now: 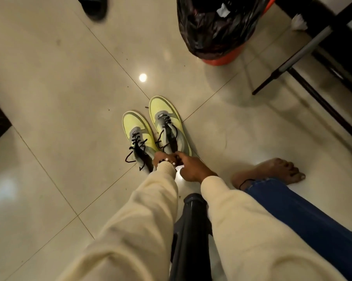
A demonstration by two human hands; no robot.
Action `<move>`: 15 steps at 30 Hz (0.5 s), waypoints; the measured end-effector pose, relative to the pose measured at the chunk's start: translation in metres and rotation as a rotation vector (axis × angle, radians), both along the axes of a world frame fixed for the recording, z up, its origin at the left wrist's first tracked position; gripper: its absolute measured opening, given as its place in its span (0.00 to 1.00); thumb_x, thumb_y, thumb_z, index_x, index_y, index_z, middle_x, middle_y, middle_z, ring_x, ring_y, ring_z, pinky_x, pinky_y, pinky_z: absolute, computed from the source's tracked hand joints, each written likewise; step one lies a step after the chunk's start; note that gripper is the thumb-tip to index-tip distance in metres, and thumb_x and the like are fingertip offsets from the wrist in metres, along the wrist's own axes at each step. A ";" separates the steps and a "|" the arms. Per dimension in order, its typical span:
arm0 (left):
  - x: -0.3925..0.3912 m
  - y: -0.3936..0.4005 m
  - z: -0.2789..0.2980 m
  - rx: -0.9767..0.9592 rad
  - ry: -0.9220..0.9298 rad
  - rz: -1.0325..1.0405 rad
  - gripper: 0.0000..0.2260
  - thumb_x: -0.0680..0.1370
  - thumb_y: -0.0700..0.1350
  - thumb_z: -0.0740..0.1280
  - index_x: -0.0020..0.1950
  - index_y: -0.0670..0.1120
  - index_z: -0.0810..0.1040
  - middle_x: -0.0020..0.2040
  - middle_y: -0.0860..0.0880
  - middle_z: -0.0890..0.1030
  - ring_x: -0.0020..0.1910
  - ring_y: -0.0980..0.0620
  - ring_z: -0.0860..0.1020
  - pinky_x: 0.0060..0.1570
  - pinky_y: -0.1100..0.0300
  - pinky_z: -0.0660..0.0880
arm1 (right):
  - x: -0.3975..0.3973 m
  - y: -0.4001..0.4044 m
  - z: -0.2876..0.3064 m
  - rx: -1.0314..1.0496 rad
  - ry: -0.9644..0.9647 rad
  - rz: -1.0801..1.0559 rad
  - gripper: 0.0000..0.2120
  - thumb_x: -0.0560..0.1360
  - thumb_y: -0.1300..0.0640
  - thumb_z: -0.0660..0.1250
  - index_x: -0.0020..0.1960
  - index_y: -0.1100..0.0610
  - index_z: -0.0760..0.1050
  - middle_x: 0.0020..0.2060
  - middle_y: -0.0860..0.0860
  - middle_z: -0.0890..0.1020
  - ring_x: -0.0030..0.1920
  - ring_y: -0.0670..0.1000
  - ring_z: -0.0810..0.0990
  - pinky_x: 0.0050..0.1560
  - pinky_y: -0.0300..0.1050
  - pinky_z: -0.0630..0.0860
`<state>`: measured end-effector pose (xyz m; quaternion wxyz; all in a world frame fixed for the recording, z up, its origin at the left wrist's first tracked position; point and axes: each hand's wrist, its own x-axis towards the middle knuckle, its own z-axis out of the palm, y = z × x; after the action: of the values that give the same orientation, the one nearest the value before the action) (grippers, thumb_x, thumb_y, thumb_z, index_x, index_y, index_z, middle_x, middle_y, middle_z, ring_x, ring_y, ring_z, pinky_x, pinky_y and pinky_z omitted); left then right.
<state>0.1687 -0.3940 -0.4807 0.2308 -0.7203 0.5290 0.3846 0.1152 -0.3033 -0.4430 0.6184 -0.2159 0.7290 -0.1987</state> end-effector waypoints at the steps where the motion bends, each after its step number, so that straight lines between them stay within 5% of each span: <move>1: -0.003 0.001 0.010 -0.001 0.040 0.009 0.15 0.77 0.44 0.68 0.59 0.35 0.76 0.56 0.41 0.80 0.58 0.42 0.78 0.46 0.58 0.72 | -0.005 0.002 0.009 -0.006 0.013 -0.036 0.27 0.77 0.65 0.59 0.74 0.53 0.62 0.66 0.54 0.75 0.65 0.57 0.73 0.66 0.50 0.70; 5: -0.007 0.015 0.058 -0.074 0.085 0.014 0.12 0.76 0.43 0.70 0.53 0.35 0.77 0.51 0.39 0.80 0.54 0.41 0.79 0.42 0.57 0.70 | -0.029 0.011 0.049 -0.023 0.116 -0.195 0.13 0.77 0.59 0.63 0.61 0.56 0.75 0.59 0.55 0.79 0.59 0.57 0.77 0.62 0.49 0.72; 12: 0.001 0.059 0.153 -0.282 0.365 -0.136 0.12 0.73 0.48 0.68 0.38 0.38 0.80 0.37 0.40 0.83 0.38 0.42 0.80 0.41 0.53 0.79 | -0.047 0.051 0.147 -0.091 0.189 -0.582 0.27 0.75 0.48 0.68 0.70 0.51 0.65 0.65 0.55 0.73 0.61 0.59 0.74 0.60 0.56 0.76; 15: 0.002 0.084 0.203 -0.396 0.497 -0.273 0.13 0.72 0.48 0.67 0.35 0.38 0.80 0.32 0.40 0.81 0.36 0.40 0.79 0.35 0.54 0.75 | -0.044 0.074 0.191 -0.141 0.233 -0.671 0.33 0.70 0.47 0.72 0.71 0.49 0.62 0.65 0.54 0.72 0.62 0.59 0.74 0.58 0.57 0.76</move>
<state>0.1702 -0.3103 -0.2773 -0.0001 -0.5578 0.7251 0.4038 0.0714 -0.2288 -0.2515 0.4153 -0.0280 0.8094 -0.4143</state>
